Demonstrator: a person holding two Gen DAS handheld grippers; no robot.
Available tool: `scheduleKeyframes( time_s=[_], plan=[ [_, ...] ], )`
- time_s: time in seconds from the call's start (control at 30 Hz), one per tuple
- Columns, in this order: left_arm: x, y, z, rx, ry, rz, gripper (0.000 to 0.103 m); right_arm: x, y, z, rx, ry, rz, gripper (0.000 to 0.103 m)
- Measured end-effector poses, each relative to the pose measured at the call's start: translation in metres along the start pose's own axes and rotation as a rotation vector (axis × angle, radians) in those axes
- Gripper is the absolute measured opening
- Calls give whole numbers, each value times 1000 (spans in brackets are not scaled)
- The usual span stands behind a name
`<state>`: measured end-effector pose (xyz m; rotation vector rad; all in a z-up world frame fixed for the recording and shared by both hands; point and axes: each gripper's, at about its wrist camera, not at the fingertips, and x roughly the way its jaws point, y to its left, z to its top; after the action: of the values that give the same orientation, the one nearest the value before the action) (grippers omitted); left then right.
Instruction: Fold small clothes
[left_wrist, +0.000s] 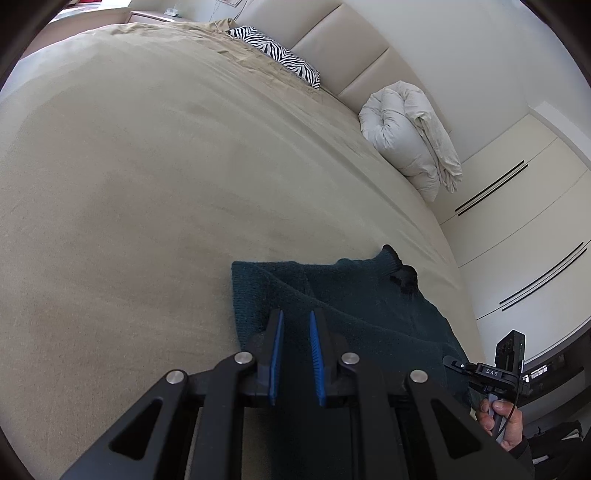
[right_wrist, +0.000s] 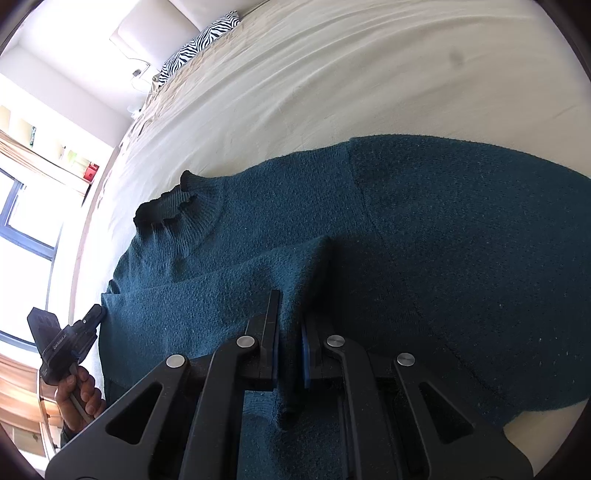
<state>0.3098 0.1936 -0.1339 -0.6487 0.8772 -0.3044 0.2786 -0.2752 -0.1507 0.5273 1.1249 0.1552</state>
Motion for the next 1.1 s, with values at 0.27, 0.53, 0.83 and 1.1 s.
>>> scheduleKeyframes(
  time_s=[0.27,0.53,0.83,1.1],
  plan=[
    [16,25,6,-86,70,-89,14,2,-18,0,82,18,90,7],
    [-5,17,-11,-48,111,-158,18,0,-35,-8,140,18,187,7],
    [-32,-5,-59,67,128,-117,18,-12,-42,-22,155,1,197,8],
    [-53,-28,-84,114,104,-55,35,-39,-60,-41,190,-62,192,9]
  ],
)
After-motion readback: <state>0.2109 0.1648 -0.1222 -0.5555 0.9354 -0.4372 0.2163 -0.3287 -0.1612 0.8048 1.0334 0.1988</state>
